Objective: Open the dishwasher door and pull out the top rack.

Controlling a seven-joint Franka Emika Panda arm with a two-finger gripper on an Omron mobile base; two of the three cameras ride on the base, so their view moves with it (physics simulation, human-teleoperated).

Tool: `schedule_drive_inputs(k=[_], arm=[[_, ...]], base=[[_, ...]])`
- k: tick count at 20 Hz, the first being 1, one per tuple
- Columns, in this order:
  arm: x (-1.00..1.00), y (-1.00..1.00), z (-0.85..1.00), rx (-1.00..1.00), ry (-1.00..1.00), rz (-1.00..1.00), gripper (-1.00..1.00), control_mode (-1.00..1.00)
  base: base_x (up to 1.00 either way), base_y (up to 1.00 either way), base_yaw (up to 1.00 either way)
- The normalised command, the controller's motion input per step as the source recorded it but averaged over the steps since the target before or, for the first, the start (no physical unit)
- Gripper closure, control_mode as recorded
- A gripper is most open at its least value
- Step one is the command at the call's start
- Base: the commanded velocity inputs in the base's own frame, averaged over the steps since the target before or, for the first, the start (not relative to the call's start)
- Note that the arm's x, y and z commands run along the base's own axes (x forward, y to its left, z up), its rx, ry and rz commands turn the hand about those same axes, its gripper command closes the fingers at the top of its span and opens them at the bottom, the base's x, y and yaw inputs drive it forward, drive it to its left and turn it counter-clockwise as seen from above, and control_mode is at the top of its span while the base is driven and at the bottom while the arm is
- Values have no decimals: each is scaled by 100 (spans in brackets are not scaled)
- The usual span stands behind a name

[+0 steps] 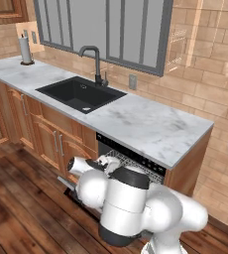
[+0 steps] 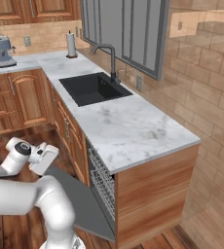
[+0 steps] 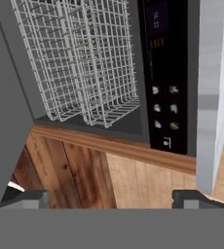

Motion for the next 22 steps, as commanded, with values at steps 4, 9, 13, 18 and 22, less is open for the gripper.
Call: schedule_drive_inputs(k=[4, 9, 13, 18, 22], arm=[[36, -16, -33, 0, 0, 0, -100, -100], [29, -15, -37, 0, -1, 0, -100, -100], [6, -11, -35, 0, -10, 0, -100, -100], [12, -8, -24, 0, -11, 0, -100, -100], [22, -10, -11, 0, -4, 1, -100, -100]], base=[[0, 0, 0], [0, 0, 0], [0, 0, 0], [0, 0, 0], [0, 0, 0]])
